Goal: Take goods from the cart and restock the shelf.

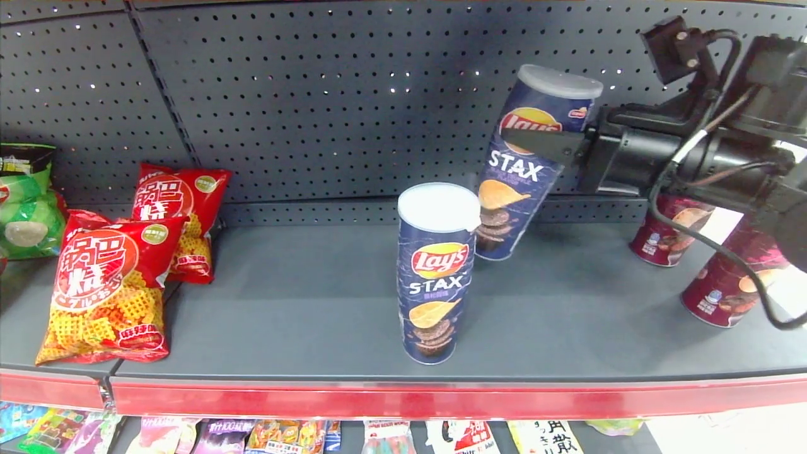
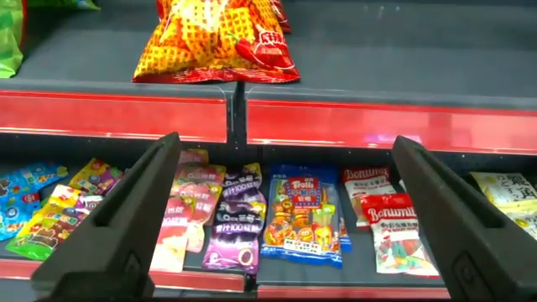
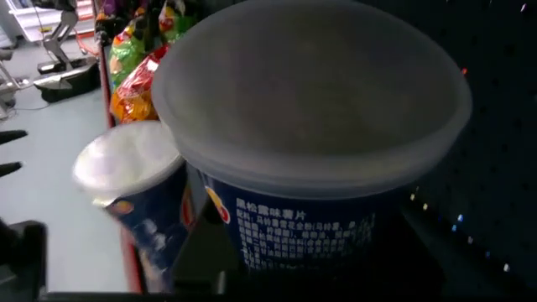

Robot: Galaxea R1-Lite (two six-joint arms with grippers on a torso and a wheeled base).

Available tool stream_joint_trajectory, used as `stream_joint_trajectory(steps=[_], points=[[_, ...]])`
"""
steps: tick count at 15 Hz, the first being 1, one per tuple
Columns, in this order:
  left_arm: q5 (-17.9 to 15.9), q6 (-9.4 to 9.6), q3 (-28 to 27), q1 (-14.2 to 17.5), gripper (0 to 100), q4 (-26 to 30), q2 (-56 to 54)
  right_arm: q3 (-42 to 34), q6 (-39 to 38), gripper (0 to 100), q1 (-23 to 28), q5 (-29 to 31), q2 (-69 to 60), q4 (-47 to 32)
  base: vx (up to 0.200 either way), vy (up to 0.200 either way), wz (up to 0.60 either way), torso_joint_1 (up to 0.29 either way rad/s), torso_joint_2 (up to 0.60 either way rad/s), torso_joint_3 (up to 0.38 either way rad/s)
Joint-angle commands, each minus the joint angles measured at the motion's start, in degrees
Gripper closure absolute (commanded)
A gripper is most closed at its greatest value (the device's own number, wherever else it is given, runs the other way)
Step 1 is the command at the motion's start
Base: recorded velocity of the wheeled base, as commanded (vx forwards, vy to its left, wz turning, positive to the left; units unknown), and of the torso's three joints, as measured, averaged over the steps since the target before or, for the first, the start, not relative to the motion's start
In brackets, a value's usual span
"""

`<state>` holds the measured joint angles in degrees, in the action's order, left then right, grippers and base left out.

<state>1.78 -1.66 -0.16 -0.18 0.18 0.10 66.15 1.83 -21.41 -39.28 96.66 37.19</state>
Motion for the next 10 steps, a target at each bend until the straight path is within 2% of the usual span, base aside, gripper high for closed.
stream_joint_trajectory(steps=[1, 4, 5, 6, 7, 10], points=[[0.07, -0.01, -0.02, 0.01, 0, -0.01, 0.17, 8.82, -0.16, 100, 0.31, -1.68, 13.82, 7.98, 0.000, 0.000, 0.00, 0.000, 0.00, 0.000], [0.07, -0.01, -0.02, 0.01, 0, -0.01, 0.17, 14.36, -0.07, 100, 1.28, -7.13, 20.50, 8.16, 0.000, 0.000, 0.00, 0.000, 0.00, 0.000], [0.07, -0.01, -0.02, 0.01, 0, -0.01, 0.17, 14.89, -0.16, 100, 2.07, -11.79, 22.52, 7.89, 0.000, 0.000, 0.00, 0.000, 0.00, 0.000], [-0.02, -0.01, -0.02, 0.01, 0, -0.01, 0.17, 14.98, -0.16, 100, 2.16, -13.46, 22.87, 7.63, 0.000, 0.000, 0.00, 0.000, 0.00, 0.000], [0.07, -0.01, -0.02, 0.01, 0, -0.01, 0.17, 14.98, 0.02, 100, 2.42, -19.61, 23.22, 5.61, 0.000, 0.000, 0.00, 0.000, 0.00, 0.000], [-0.02, -0.01, -0.02, 0.01, 0, -0.01, 0.17, 19.02, 0.11, 100, 2.95, -23.12, 23.14, -0.02, 0.000, 0.000, 0.00, 0.000, 0.00, 0.000]])
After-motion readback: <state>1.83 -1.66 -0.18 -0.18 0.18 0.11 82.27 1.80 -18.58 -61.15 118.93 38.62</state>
